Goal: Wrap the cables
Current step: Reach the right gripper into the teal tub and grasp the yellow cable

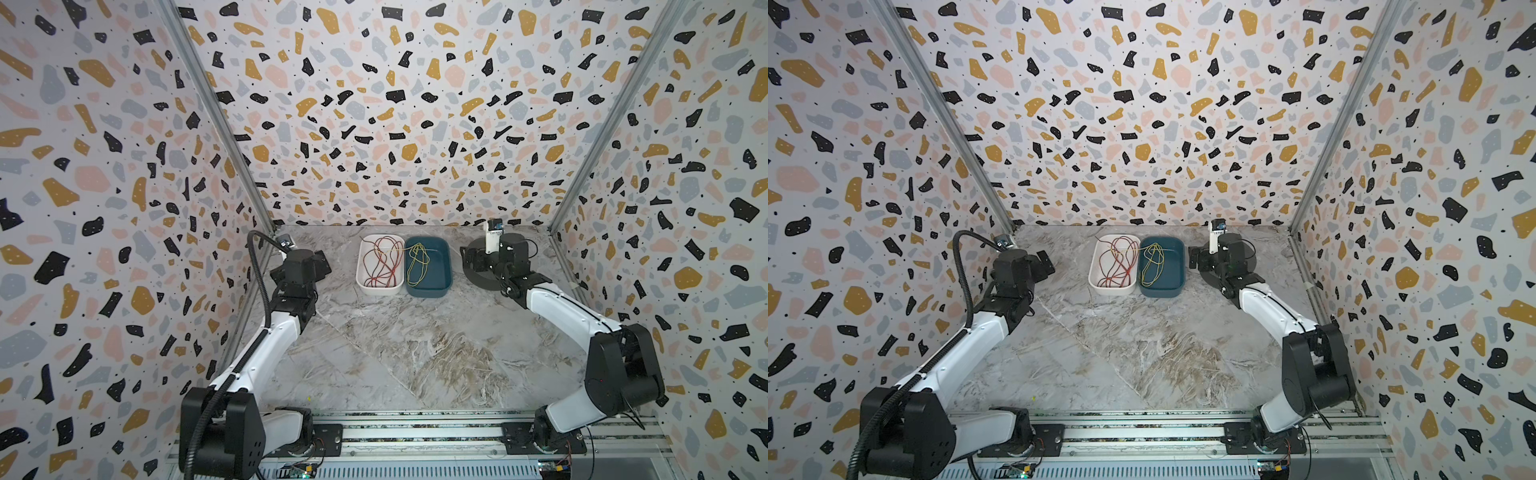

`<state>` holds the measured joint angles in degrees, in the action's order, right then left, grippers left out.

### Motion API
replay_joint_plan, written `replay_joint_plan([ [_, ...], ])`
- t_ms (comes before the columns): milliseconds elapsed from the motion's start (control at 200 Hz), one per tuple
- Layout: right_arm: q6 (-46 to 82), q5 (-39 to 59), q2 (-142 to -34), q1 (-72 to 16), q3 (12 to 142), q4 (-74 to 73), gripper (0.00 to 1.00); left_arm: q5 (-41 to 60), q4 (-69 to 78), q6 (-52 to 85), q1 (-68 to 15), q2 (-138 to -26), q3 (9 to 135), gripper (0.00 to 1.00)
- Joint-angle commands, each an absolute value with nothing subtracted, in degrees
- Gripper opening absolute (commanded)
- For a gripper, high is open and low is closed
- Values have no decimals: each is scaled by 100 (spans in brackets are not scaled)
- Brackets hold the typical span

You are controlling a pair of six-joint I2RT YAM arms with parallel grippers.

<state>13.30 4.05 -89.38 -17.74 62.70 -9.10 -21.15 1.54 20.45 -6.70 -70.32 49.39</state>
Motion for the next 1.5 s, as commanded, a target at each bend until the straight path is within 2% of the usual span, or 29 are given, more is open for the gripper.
replay_joint_plan([
  [0, 2035, 1588, -9247, -1789, 6676, -333, 97, -995, -597, 2205, -791, -6853, 4938, 100],
  [75, 2476, 2127, -9595, -1831, 6879, -521, 93, -715, -630, 2197, -864, -6788, 4829, 100],
  [345, 4453, 2964, -10679, -2040, 7284, -1480, 86, -3, -607, 1839, -1216, -6583, 4627, 100],
  [711, 6054, 2758, -11792, -2440, 7744, -2387, 69, -208, -565, 1684, -1418, -6258, 4413, 100],
  [931, 6407, 2261, -12108, -2576, 7932, -2489, 64, -290, -574, 1678, -1477, -6167, 4404, 100],
  [1086, 6650, 2084, -12408, -2584, 8067, -2716, 57, -224, -500, 1723, -1482, -6163, 4357, 100],
  [1316, 6803, 1950, -12690, -2550, 8268, -2963, 35, -271, -492, 1725, -1483, -6162, 4353, 100],
  [1497, 6752, 1973, -12754, -2529, 8314, -3067, 13, -264, -466, 1723, -1485, -6157, 4351, 100],
])
